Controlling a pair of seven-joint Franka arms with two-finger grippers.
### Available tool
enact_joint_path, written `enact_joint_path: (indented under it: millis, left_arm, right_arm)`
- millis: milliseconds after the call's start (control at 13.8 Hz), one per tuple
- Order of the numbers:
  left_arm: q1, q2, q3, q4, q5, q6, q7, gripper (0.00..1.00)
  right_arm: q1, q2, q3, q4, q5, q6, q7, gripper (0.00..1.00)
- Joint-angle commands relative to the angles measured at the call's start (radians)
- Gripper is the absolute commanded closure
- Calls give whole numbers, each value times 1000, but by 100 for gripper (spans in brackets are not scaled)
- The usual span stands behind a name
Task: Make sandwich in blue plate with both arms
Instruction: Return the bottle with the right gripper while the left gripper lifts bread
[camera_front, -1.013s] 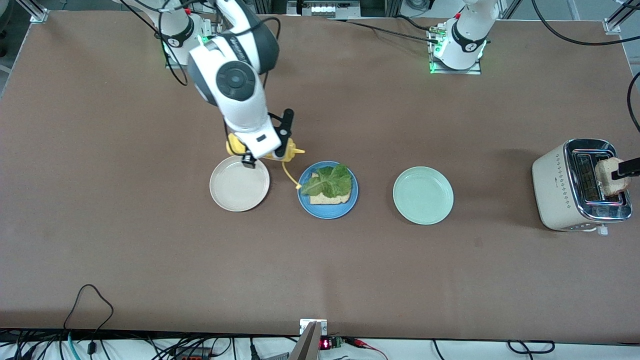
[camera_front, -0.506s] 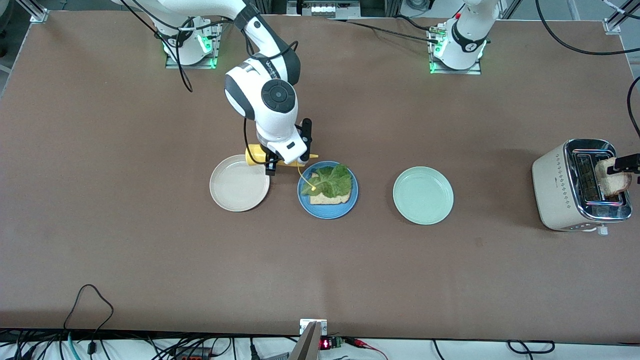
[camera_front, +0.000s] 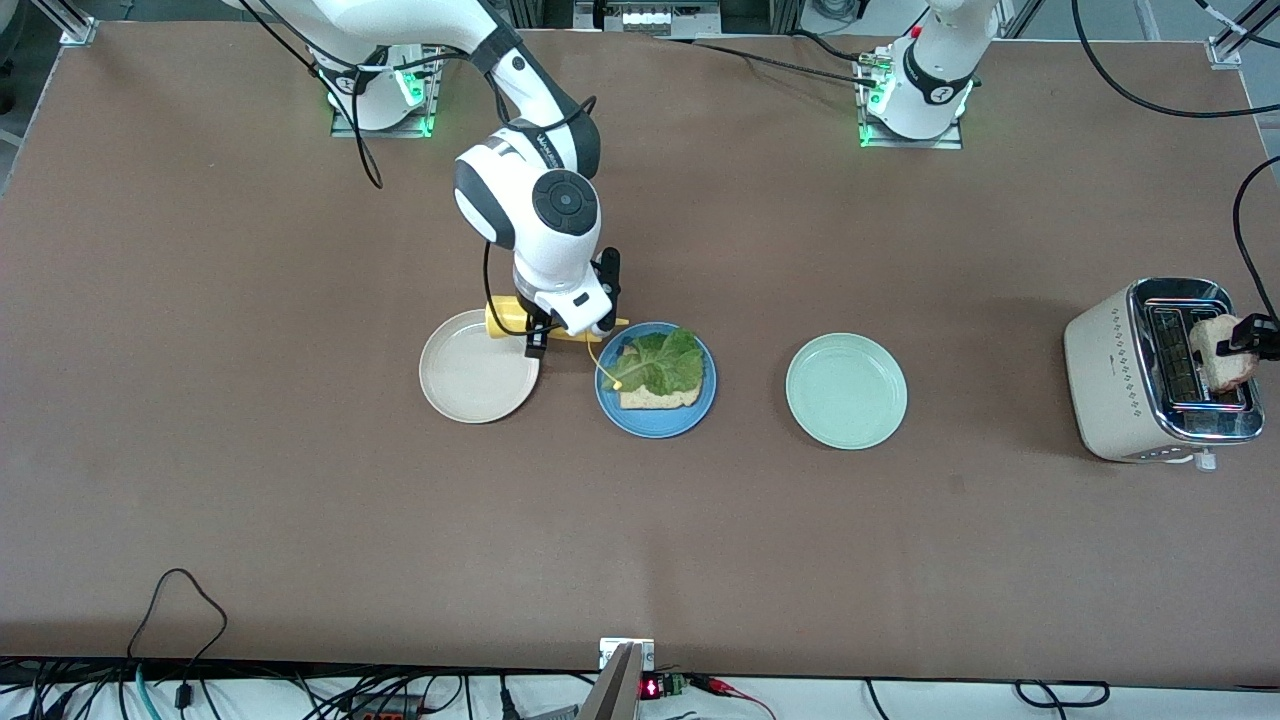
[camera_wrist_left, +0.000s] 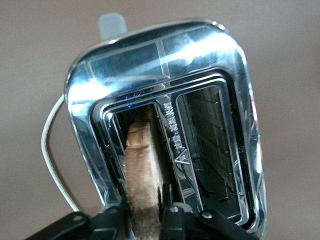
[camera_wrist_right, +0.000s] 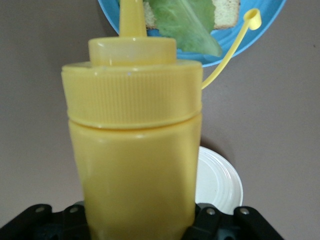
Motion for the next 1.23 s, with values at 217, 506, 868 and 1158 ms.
enact_joint_path:
  millis: [217, 506, 868, 1158]
  left_arm:
    - [16, -32, -16, 31, 14, -24, 25, 98]
    - [1, -83, -108, 251, -9, -286, 9, 98]
    - [-14, -127, -402, 310, -12, -511, -319, 98]
    - [-74, -48, -590, 235, -135, -426, -669, 97]
  right_arm:
    - [-183, -214, 7, -125, 126, -9, -94, 100]
    - [-398, -341, 10, -195, 279, -20, -467, 100]
    - [-689, -377, 12, -241, 537, -95, -959, 100]
    - [-887, -323, 12, -241, 710, -205, -1265, 100]
